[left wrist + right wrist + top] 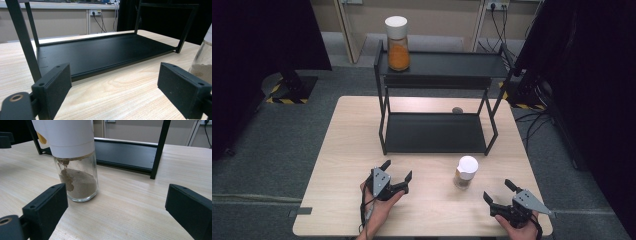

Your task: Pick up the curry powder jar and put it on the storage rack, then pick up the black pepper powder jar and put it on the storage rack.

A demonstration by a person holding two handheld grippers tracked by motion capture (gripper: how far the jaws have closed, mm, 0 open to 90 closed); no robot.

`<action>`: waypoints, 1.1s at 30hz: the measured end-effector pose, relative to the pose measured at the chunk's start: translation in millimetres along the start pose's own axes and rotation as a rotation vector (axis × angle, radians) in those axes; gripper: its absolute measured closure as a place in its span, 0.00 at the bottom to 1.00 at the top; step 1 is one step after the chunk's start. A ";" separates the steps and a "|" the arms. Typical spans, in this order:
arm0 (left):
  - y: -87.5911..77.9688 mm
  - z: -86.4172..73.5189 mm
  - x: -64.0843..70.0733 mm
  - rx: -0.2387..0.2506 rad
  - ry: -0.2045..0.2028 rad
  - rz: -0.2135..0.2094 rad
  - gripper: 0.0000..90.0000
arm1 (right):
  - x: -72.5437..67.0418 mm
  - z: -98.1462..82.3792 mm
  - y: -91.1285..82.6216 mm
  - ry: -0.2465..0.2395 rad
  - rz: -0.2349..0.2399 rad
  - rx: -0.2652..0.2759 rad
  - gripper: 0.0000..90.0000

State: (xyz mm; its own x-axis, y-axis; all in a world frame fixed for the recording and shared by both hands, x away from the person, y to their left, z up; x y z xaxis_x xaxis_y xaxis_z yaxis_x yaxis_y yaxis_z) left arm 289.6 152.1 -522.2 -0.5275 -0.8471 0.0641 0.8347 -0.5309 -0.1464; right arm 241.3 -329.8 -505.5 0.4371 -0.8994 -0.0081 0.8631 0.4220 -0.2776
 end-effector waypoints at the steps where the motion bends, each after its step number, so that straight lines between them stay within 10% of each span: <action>1: 0.0 0.0 0.0 0.000 -0.001 0.000 0.13 | 0.1 0.1 0.1 0.001 0.000 -0.001 0.05; 33: -1.6 -1.9 -0.9 0.021 -0.016 0.001 0.13 | 0.6 -0.3 0.7 0.016 0.013 0.009 0.05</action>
Point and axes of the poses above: each handheld gripper's, and its own axes: y roughly forward along the jaws, z roughly out of its top, x roughly to its right, the point moved 8 cm from there along y, roughly forward along the jaws, and after that the axes turned 4 degrees about -z, right-handed, at the moved point
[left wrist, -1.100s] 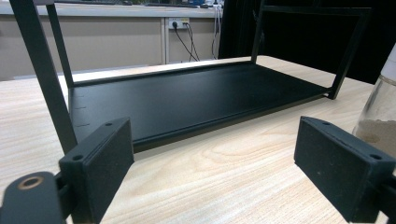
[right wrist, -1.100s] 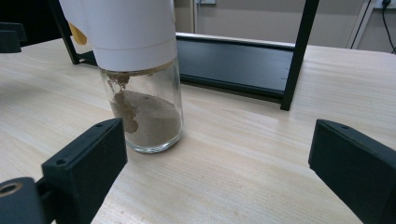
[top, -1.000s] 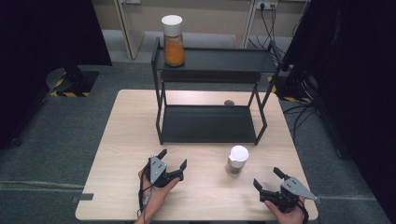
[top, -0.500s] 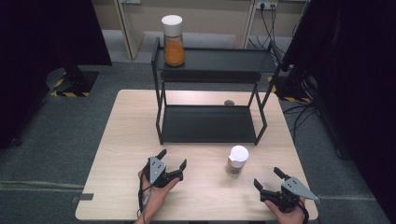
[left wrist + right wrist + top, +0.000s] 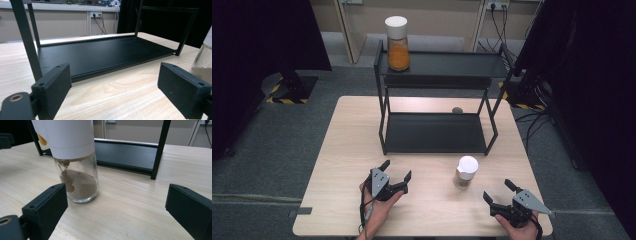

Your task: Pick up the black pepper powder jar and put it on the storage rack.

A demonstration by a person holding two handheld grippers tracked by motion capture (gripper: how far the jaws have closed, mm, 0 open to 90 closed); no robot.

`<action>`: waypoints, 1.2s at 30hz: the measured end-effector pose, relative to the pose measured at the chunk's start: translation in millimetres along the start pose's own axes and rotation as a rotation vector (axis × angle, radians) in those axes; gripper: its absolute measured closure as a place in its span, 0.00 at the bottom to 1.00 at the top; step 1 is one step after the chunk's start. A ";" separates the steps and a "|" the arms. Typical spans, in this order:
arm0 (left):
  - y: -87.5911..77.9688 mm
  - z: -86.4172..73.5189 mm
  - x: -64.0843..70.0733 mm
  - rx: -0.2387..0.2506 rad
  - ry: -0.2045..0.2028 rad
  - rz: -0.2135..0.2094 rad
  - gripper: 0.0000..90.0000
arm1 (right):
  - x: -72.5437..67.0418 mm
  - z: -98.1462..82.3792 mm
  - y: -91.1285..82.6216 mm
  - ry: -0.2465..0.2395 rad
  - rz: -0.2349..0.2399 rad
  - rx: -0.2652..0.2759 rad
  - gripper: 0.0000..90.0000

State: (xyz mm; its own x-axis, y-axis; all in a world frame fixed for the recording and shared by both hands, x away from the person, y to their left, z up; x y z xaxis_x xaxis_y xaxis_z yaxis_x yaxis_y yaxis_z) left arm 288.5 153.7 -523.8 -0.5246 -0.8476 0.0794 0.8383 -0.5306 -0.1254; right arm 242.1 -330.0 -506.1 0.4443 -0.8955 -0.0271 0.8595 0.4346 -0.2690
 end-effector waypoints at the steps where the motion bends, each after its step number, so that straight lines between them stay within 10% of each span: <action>1: 0.0 0.0 0.2 0.000 0.001 0.000 0.13 | 0.0 0.4 0.3 0.002 0.006 0.002 0.05; 21: 0.0 0.1 0.6 -0.002 0.009 -0.002 0.12 | -12.7 41.8 47.2 -0.116 0.181 -0.018 0.11; 36: 0.1 0.4 0.1 -0.005 0.008 -0.005 0.12 | -16.4 45.1 74.6 -0.155 0.216 -0.052 0.24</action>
Point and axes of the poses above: each handheld gripper's, and its own axes: y roughly forward along the jaws, z roughly out of its top, x roughly to its right, the point moved 8 cm from there along y, roughly forward along the jaws, and after that the axes turned 4 degrees about -z, right-handed, at the moved point
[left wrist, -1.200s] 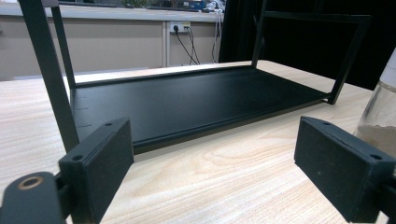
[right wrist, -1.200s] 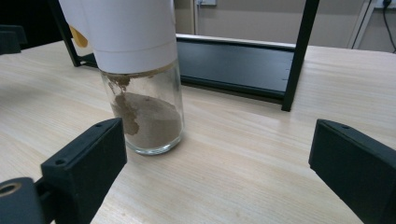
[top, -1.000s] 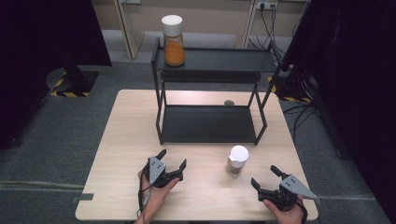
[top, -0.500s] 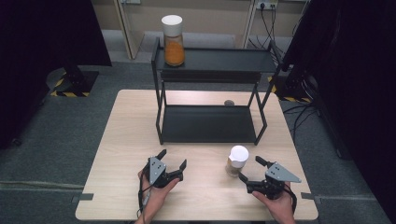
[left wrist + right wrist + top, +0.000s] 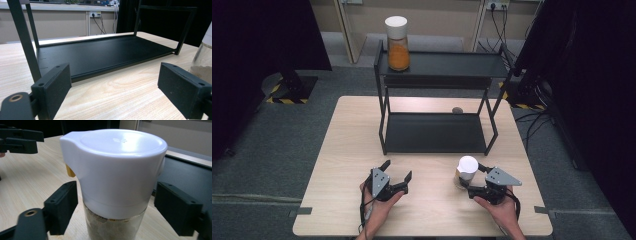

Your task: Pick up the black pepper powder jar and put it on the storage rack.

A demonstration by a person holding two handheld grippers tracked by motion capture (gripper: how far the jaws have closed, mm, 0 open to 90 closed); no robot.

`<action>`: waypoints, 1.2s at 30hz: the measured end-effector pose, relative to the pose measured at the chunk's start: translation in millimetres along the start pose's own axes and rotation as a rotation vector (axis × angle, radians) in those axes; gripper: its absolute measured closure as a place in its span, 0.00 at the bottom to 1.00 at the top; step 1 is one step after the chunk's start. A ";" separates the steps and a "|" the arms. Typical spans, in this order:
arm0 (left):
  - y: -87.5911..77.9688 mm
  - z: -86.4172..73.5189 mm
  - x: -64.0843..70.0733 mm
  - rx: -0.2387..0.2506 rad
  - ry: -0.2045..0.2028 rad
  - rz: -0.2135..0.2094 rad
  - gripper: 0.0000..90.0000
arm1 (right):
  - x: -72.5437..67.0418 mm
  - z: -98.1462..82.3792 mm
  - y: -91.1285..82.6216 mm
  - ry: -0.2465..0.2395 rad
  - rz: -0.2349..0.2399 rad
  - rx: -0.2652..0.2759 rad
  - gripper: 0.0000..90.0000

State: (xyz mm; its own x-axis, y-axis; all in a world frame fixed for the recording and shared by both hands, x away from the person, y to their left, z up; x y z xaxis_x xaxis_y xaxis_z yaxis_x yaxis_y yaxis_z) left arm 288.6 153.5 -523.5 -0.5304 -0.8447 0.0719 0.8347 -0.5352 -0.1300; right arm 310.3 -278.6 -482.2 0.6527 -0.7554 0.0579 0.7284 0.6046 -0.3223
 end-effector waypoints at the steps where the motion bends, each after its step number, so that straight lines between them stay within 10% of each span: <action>1: 0.0 0.0 0.0 0.000 0.000 -0.001 0.12 | 0.2 -0.2 1.4 0.000 -0.001 -0.005 0.25; 36: 0.0 -0.1 0.2 0.002 0.001 0.000 0.12 | 0.1 13.7 -12.8 0.063 -0.078 0.141 0.34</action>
Point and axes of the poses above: each handheld gripper's, and its own axes: y roughly forward along the jaws, z roughly out of its top, x roughly to its right, the point moved 8 cm from there along y, roughly forward along the jaws, and after that the axes turned 4 degrees about -z, right-handed, at the moved point
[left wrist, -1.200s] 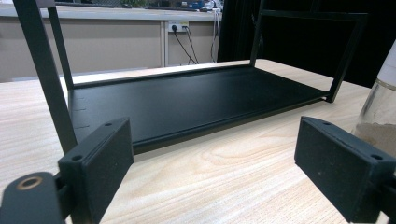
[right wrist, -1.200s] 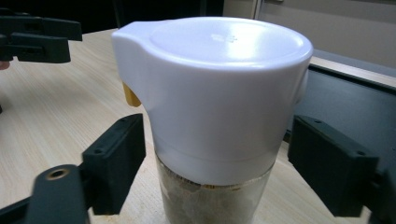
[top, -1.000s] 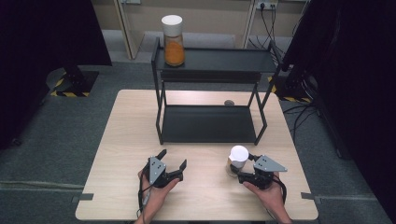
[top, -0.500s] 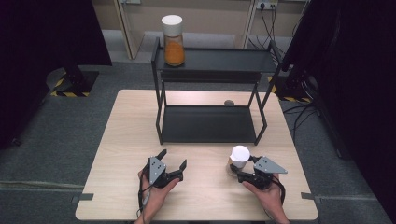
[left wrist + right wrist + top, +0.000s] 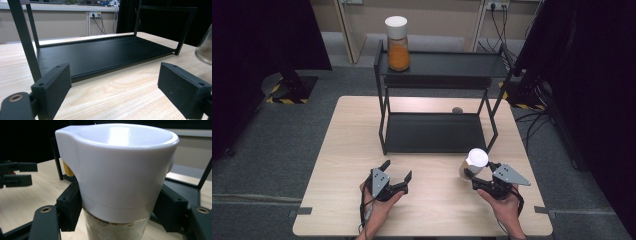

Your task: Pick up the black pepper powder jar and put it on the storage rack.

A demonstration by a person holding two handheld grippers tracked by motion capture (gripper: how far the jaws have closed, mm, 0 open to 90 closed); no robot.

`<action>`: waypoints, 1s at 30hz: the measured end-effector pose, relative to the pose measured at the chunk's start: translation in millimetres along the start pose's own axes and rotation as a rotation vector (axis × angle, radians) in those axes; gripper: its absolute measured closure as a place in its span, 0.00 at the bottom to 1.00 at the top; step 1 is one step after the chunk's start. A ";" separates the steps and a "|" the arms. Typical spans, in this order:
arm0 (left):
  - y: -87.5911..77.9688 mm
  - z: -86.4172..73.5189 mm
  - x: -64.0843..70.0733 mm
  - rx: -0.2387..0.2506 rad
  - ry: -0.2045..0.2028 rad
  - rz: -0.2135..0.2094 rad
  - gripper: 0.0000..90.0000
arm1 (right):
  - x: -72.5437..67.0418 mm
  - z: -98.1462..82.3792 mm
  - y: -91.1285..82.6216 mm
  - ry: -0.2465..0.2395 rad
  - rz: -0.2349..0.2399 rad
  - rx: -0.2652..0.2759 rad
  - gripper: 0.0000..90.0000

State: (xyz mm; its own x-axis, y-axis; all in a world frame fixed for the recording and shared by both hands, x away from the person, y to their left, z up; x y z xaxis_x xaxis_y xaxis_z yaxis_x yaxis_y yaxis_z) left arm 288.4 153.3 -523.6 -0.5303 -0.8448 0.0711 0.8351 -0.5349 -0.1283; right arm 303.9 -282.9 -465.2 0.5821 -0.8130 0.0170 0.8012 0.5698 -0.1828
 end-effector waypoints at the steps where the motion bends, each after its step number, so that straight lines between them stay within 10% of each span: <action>1: 0.0 0.1 0.0 -0.001 0.000 0.000 0.12 | 0.3 1.8 -0.3 0.001 -0.002 0.006 0.34; 30: 0.1 0.2 0.0 -0.003 0.000 0.001 0.12 | 18.9 64.3 -7.6 -0.003 -0.070 0.167 0.34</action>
State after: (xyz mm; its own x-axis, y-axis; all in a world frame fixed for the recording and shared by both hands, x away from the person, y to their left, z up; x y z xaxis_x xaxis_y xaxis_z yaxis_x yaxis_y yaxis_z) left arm 288.5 153.3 -523.4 -0.5293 -0.8454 0.0711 0.8353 -0.5340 -0.1310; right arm 317.8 -294.9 -400.3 0.5242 -0.8512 0.0266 0.8516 0.5239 -0.0155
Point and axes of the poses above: each handheld gripper's, and its own axes: y roughly forward along the jaws, z roughly out of its top, x roughly to its right, the point moved 8 cm from there along y, roughly forward along the jaws, and after that the axes turned 4 degrees about -z, right-handed, at the moved point
